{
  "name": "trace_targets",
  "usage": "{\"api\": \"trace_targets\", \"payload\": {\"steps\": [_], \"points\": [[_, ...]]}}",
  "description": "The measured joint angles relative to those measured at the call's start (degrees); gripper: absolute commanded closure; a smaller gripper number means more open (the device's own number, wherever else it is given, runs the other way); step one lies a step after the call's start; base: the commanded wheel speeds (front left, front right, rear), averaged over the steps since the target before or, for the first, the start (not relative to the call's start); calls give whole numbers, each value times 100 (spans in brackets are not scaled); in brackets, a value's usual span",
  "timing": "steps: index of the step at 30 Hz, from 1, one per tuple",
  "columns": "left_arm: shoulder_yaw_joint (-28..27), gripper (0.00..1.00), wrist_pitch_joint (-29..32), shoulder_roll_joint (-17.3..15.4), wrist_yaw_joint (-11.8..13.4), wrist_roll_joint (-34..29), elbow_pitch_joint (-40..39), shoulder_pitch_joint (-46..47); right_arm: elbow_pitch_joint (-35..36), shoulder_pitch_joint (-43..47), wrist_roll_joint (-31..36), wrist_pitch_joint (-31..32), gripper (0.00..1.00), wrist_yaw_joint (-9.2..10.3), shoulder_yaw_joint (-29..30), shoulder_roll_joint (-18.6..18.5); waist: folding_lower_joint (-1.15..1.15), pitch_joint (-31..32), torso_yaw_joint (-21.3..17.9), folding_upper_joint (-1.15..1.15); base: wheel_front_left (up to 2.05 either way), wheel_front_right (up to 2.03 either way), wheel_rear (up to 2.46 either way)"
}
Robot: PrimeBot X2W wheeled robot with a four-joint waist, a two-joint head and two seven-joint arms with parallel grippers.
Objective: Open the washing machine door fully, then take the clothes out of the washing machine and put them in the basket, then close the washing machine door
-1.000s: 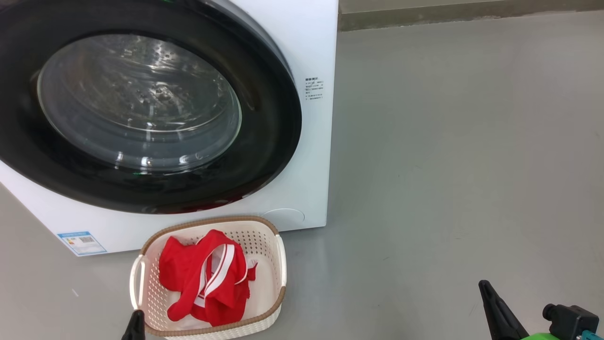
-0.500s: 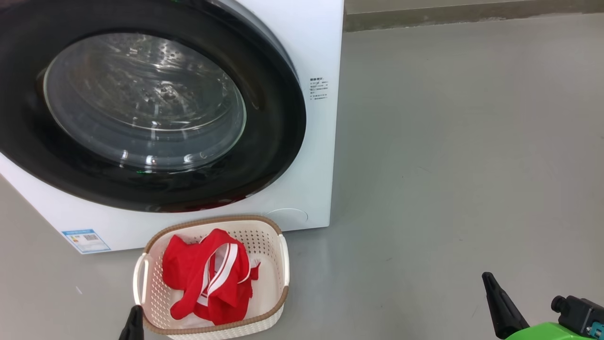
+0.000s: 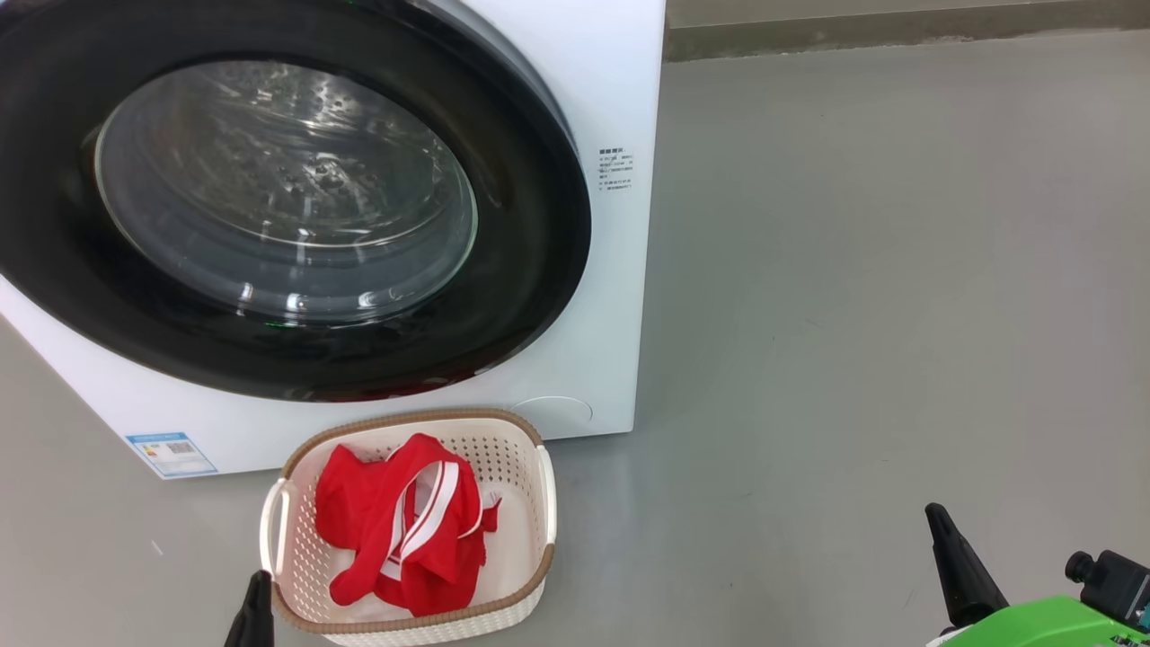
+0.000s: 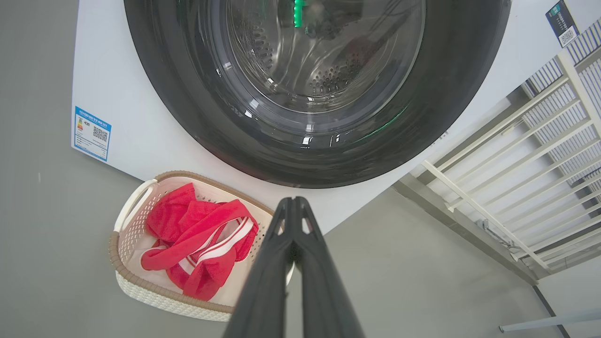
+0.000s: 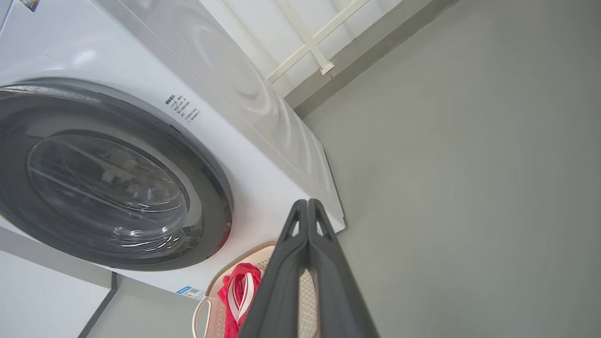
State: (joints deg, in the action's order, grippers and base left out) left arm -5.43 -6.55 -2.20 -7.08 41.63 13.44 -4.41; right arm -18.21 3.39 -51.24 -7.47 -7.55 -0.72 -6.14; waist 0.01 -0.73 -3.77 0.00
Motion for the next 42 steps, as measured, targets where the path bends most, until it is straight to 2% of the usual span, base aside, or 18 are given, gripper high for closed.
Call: {"api": "trace_targets", "payload": {"steps": [42], "points": [[20, 100, 676, -1, 0, 2675, 98, 416, 137, -376, -2171, 702, 100, 1, 391, 170, 0, 29, 202, 0, 0, 0, 0]]}}
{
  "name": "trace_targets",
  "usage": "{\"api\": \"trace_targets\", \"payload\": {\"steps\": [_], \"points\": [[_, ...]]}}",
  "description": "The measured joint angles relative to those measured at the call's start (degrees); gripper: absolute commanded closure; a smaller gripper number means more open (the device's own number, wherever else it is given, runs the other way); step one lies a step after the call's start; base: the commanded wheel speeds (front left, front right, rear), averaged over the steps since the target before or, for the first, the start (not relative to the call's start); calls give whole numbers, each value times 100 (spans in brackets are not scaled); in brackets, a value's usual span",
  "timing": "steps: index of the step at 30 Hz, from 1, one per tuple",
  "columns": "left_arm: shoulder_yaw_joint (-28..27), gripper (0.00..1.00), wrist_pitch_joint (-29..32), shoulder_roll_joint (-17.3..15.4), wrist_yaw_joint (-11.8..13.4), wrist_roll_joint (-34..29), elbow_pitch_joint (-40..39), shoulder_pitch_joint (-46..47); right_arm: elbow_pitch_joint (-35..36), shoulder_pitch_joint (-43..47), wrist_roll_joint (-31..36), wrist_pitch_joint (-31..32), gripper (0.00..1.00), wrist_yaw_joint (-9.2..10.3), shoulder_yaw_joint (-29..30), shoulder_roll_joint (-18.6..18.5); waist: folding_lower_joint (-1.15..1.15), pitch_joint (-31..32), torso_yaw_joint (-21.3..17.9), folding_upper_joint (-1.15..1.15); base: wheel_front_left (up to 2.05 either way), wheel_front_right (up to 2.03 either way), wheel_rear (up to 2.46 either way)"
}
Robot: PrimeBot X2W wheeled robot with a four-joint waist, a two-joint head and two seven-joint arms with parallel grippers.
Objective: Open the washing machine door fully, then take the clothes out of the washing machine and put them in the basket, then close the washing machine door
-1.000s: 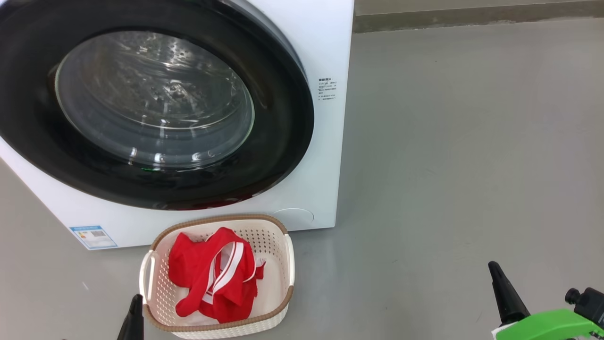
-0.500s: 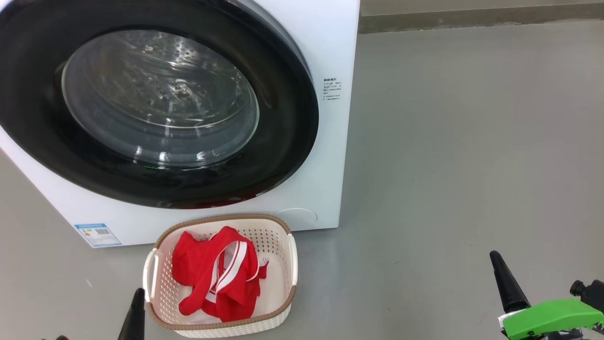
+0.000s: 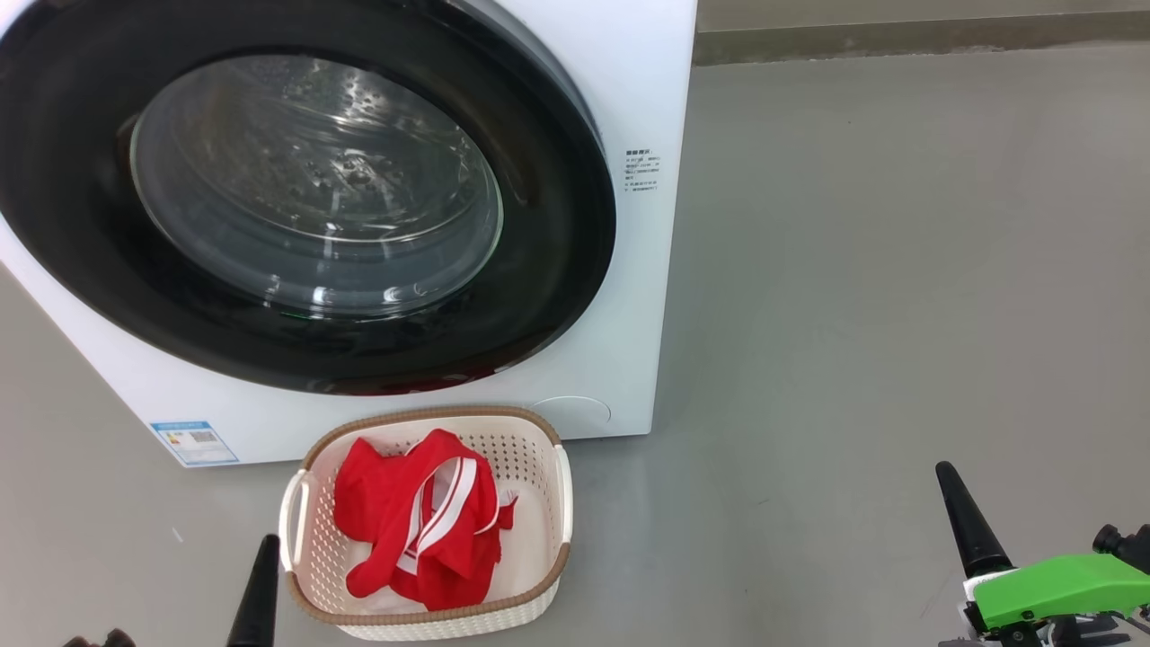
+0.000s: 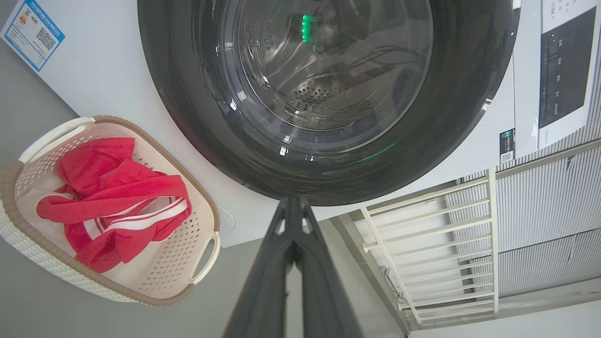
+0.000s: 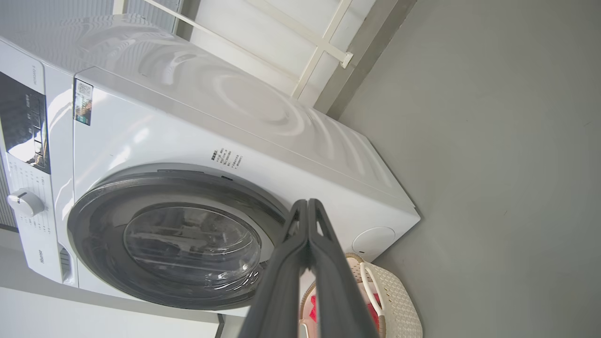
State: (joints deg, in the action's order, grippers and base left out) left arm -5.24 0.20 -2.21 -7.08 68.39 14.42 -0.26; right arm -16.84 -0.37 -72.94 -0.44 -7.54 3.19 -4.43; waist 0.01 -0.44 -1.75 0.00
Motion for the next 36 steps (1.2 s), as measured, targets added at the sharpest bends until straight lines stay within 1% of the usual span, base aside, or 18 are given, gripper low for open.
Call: {"api": "trace_targets", "payload": {"steps": [36], "points": [[20, 100, 536, 0, 0, 2165, 70, 387, 90, -268, -1759, 581, 100, 1, 349, 144, 0, 24, 164, 0, 0, 0, 0]]}}
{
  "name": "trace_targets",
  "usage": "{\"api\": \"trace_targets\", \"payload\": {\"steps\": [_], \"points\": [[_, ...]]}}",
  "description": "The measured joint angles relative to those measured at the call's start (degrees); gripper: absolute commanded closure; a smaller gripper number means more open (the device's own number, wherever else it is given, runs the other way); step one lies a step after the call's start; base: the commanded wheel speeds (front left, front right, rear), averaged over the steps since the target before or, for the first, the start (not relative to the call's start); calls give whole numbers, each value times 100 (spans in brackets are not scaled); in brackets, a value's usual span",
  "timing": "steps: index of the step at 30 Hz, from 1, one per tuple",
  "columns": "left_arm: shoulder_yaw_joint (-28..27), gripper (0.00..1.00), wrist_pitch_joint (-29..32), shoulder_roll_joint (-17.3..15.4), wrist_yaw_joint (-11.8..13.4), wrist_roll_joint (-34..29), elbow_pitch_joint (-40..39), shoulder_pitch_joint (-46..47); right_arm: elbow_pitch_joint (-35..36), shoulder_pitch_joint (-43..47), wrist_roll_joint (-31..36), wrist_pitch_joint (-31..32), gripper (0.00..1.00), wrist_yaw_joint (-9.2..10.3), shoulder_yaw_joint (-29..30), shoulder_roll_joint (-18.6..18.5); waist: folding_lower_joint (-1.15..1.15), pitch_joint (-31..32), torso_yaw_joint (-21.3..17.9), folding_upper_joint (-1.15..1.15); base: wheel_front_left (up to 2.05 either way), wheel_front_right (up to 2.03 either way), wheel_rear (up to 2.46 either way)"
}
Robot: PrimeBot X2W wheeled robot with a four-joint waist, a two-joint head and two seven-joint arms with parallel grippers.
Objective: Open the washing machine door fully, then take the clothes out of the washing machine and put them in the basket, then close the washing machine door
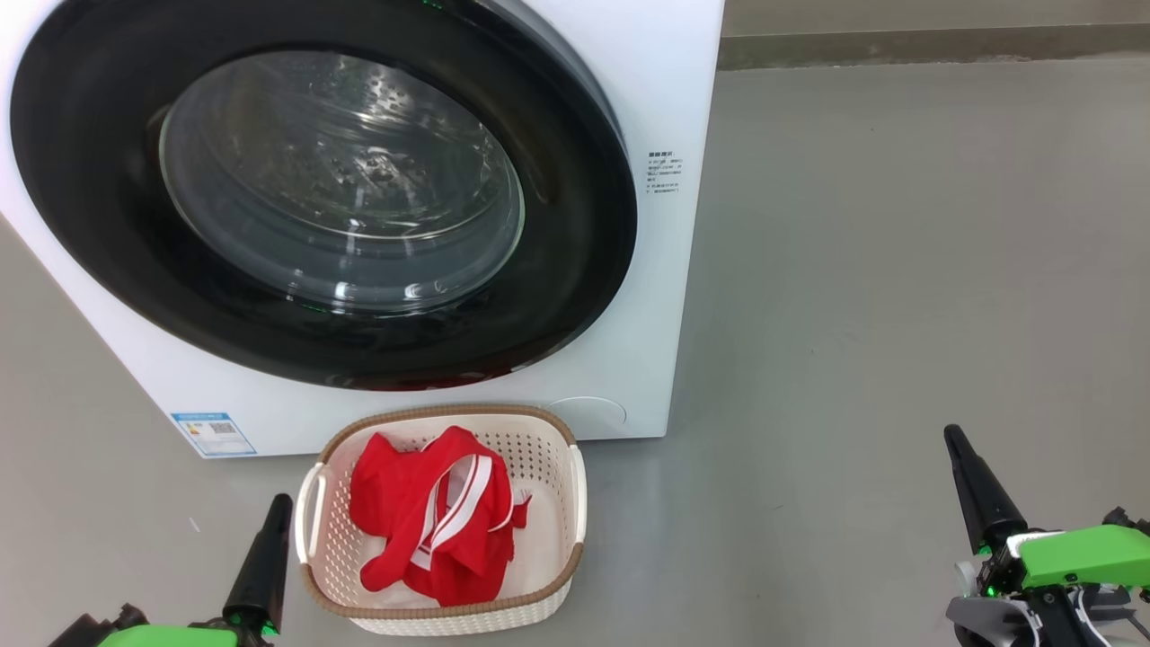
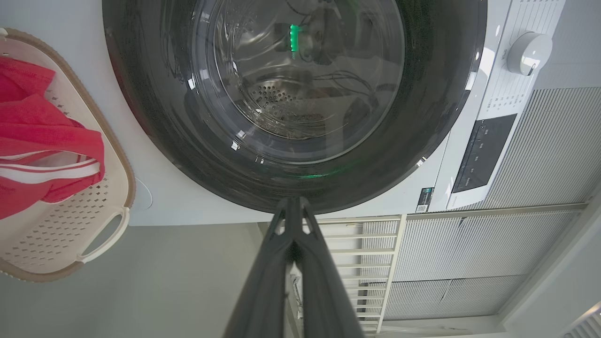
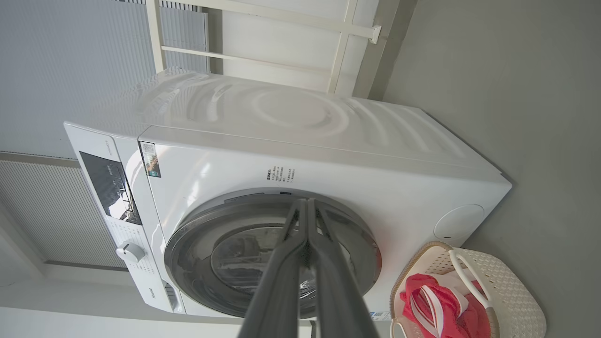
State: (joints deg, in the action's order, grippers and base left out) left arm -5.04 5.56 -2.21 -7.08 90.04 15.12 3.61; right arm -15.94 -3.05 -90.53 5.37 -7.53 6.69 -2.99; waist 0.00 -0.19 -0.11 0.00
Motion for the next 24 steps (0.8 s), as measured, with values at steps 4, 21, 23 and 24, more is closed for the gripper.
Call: {"api": "trace_targets", "payload": {"steps": [4, 21, 23, 24], "points": [[3, 100, 59, 0, 0, 174, 8, 22, 19, -68, -180, 45, 100, 0, 18, 9, 0, 2, 10, 0, 0, 0, 0], [3, 100, 66, 0, -1, 175, 10, 22, 25, -71, -181, 45, 100, 0, 27, 12, 0, 2, 11, 0, 0, 0, 0], [3, 100, 66, 0, -1, 175, 10, 22, 25, -71, -181, 45, 100, 0, 29, 12, 0, 2, 11, 0, 0, 0, 0], [3, 100, 66, 0, 0, 175, 10, 22, 25, -71, -181, 45, 100, 0, 29, 13, 0, 2, 11, 0, 0, 0, 0]]}}
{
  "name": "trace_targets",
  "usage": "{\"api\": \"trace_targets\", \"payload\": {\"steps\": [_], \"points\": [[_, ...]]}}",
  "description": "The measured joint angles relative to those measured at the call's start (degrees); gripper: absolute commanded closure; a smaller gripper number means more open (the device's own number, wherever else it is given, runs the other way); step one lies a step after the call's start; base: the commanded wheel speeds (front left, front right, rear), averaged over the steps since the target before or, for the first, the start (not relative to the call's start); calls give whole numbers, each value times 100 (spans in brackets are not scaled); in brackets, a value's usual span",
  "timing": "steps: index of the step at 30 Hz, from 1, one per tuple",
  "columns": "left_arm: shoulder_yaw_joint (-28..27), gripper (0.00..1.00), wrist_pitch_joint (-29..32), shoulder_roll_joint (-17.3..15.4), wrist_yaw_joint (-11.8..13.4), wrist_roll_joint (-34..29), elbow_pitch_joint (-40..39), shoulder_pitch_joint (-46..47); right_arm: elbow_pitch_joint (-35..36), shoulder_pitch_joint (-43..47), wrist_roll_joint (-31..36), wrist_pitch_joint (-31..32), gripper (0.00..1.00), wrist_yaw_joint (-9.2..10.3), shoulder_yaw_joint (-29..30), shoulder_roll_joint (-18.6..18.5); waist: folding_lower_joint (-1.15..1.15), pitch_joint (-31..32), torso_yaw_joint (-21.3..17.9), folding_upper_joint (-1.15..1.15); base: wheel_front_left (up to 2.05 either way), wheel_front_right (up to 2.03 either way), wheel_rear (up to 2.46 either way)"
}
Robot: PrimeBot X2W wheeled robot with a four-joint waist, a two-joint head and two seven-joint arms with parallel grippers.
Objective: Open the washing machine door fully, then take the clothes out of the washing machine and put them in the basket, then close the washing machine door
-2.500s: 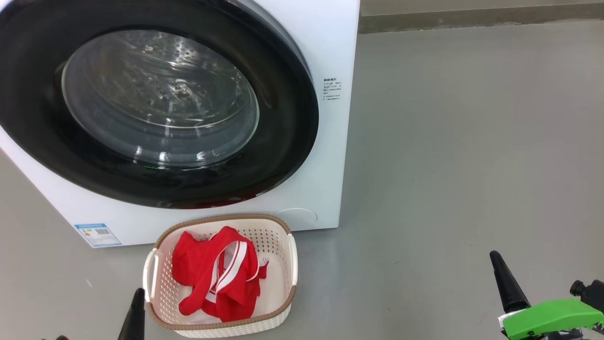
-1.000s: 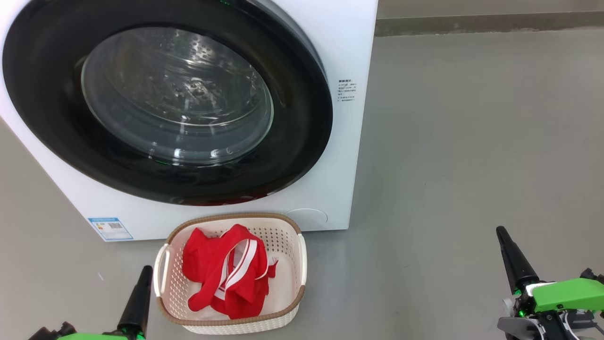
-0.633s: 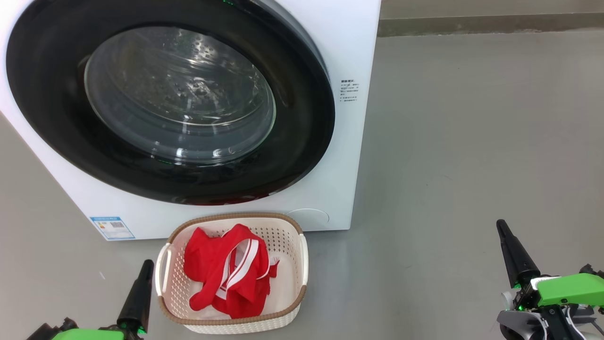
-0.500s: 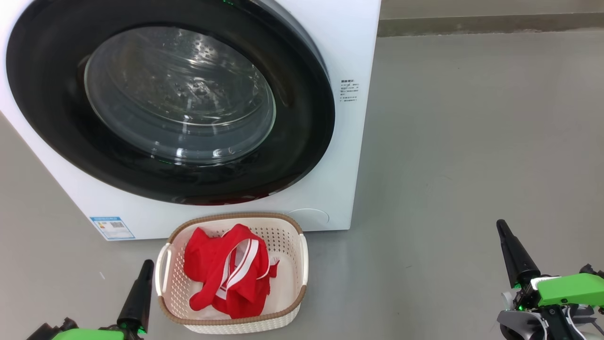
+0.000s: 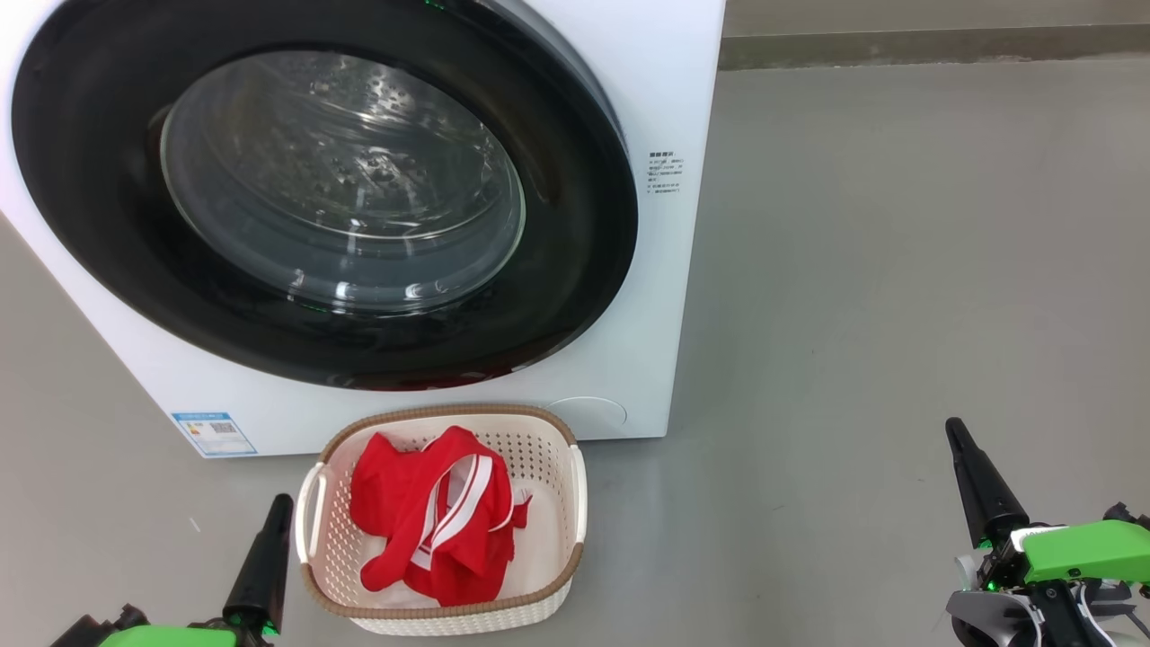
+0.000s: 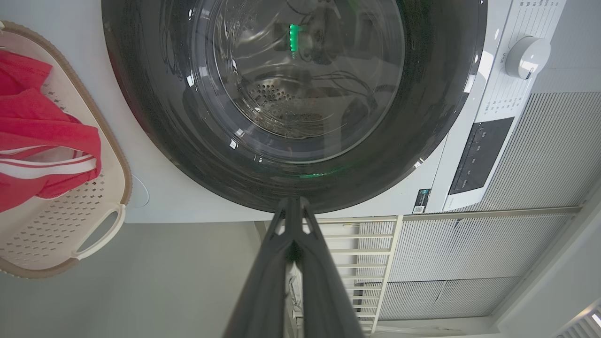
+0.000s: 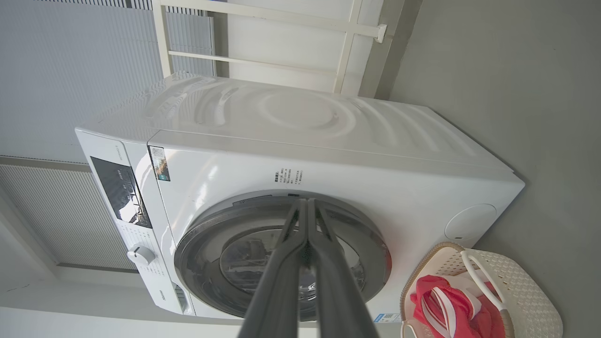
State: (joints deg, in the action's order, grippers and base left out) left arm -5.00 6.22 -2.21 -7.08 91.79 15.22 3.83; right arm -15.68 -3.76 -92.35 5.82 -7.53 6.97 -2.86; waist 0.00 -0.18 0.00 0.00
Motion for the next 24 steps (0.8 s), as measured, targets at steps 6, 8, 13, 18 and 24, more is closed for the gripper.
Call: {"api": "trace_targets", "payload": {"steps": [6, 8, 13, 18, 24], "points": [[0, 100, 0, 0, 0, 0, 0, 0, 0, 0, 0, 1, 100, 0, 4, 4, 0, 0, 0, 0, 0, 0, 0], [1, 100, 0, 0, -1, 0, 0, 0, 0, 0, 0, 1, 100, 0, 5, 5, 0, 0, 0, 0, 0, 0, 0], [1, 100, 0, 0, -1, 0, 0, 0, 0, 0, 0, 1, 100, 0, 7, 9, 0, 0, 0, 0, 0, 0, 0], [1, 100, 0, 0, 0, 0, 0, 0, 0, 0, 0, 4, 100, 0, 9, 11, 0, 0, 0, 0, 0, 0, 0], [1, 100, 0, 0, -1, 0, 0, 0, 0, 0, 1, 26, 100, 0, 13, 15, 0, 0, 0, 0, 0, 0, 0]]}}
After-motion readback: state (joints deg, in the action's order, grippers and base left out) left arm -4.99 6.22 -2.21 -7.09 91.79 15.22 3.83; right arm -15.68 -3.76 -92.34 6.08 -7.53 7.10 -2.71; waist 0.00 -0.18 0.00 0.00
